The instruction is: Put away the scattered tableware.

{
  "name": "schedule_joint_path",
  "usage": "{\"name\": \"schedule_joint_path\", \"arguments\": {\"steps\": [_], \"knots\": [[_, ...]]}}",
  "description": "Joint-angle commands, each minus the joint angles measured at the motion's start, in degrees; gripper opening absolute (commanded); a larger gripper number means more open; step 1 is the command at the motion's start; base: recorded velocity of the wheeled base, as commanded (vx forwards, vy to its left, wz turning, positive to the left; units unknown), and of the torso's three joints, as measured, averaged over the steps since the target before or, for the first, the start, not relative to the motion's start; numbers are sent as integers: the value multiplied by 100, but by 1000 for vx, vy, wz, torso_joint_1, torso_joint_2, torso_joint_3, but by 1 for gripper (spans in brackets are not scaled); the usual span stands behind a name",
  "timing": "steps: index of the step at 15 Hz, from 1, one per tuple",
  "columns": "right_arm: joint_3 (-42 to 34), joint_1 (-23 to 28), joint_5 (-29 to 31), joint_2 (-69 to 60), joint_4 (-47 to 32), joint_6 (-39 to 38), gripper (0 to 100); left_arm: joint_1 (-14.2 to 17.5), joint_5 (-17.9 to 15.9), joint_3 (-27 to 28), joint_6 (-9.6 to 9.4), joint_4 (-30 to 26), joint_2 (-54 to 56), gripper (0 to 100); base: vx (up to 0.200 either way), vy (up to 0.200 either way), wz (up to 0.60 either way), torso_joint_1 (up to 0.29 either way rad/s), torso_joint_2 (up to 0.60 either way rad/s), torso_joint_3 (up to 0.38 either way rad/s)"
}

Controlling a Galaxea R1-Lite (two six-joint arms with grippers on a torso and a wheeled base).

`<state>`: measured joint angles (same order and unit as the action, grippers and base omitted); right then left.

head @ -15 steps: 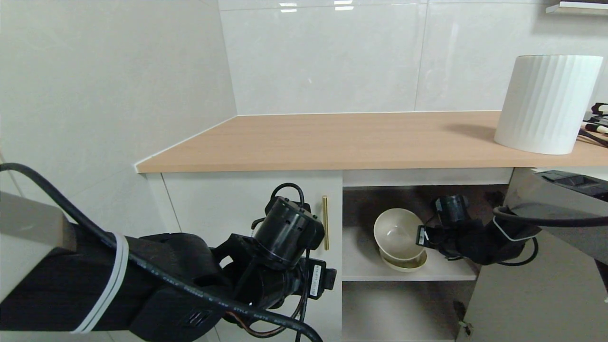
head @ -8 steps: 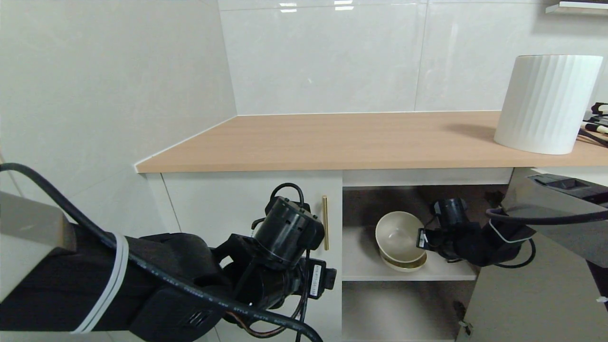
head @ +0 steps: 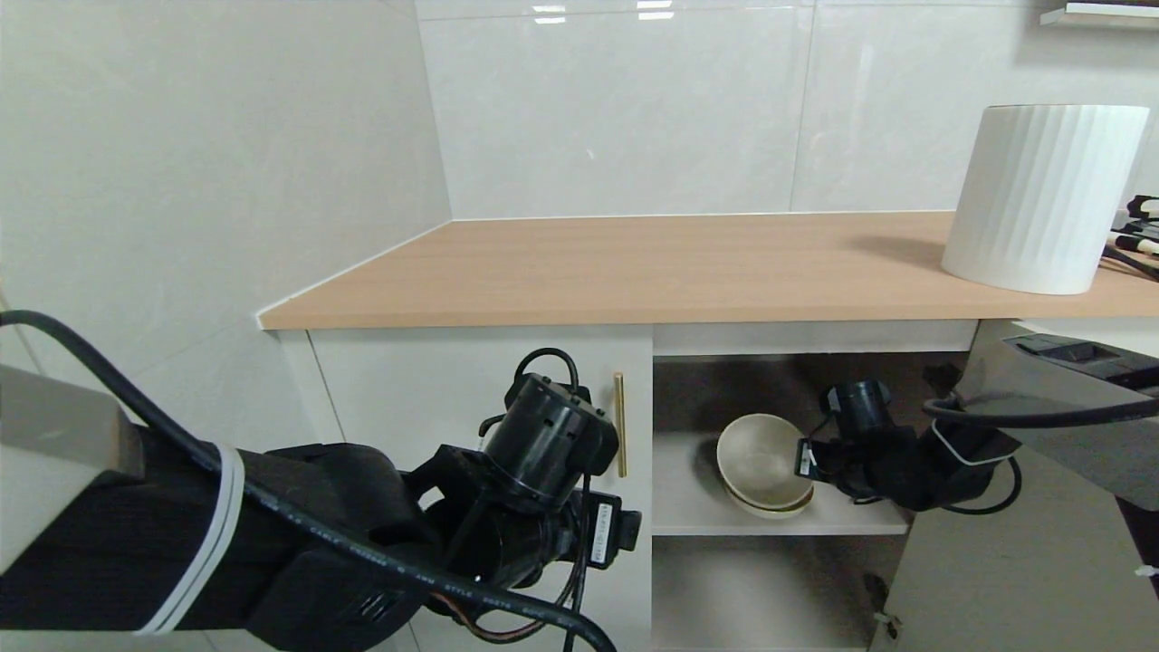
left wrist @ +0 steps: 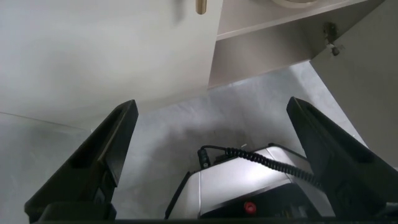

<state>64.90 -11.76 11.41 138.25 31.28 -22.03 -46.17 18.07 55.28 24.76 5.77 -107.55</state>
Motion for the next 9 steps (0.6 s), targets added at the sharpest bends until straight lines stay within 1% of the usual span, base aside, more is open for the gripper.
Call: {"name": "schedule_joint_path", "arguments": {"steps": [1,4,8,9], "knots": [[-13,-1,2,0,1,-3,100,2,4,9,38,3,41,100,0,0,0,0,0,0],[-13,-1,-7,-27,1,-3,100,90,-5,17,55,12,155,100,0,0,0,0,0,0],[-312,-54,-25,-413,1,-3,100,468,-58,61,38,65,656,100,0,0,0,0,0,0],[-566,-133,-78,-835,-26,-3,100,644,-119,44,11,74,955,100,0,0,0,0,0,0]]}}
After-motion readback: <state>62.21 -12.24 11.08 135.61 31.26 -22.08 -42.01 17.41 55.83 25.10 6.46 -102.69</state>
